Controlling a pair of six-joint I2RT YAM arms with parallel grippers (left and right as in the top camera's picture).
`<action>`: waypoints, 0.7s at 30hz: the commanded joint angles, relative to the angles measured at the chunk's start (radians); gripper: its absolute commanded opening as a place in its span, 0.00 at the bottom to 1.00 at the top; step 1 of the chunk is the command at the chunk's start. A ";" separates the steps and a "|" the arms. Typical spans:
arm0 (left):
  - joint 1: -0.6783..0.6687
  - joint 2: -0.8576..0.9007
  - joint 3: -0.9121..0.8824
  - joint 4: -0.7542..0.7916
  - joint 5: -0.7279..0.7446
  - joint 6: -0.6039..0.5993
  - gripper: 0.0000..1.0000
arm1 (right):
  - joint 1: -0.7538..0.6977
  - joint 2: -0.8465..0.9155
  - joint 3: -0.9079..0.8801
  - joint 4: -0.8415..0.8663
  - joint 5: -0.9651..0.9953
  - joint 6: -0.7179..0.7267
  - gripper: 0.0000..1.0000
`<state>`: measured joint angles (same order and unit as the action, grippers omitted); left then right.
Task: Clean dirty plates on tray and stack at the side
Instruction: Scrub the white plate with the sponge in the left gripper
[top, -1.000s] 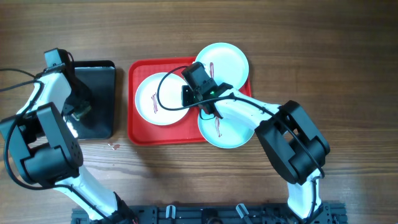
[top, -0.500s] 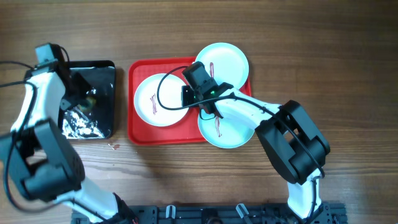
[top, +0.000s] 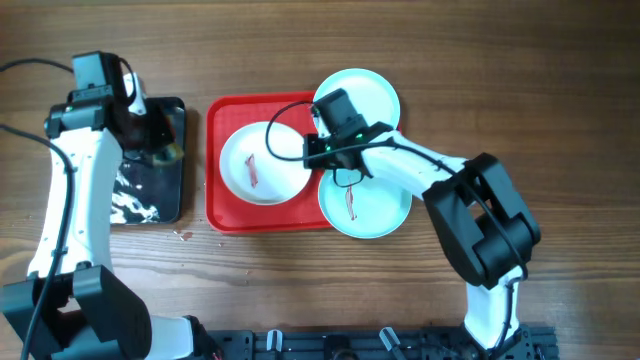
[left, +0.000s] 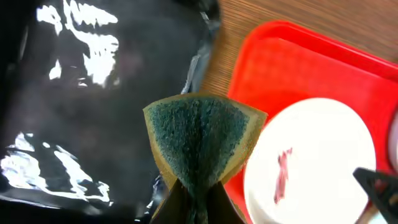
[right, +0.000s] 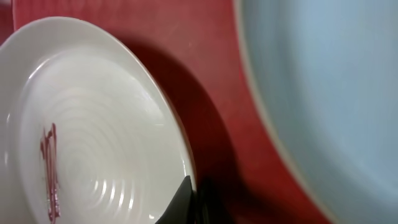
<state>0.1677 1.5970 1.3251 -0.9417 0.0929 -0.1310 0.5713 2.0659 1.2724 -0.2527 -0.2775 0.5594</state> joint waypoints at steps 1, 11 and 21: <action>-0.057 -0.010 0.016 0.001 0.061 0.010 0.04 | 0.004 0.024 0.000 0.010 0.000 0.049 0.04; -0.254 0.149 0.014 0.049 0.067 -0.132 0.04 | 0.023 0.024 0.000 -0.039 0.200 0.209 0.04; -0.295 0.386 0.014 0.245 0.024 -0.108 0.04 | 0.023 0.024 0.000 -0.036 0.191 0.199 0.04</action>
<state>-0.1253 1.9213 1.3254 -0.7486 0.1429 -0.2455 0.5957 2.0663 1.2839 -0.2722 -0.1299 0.7525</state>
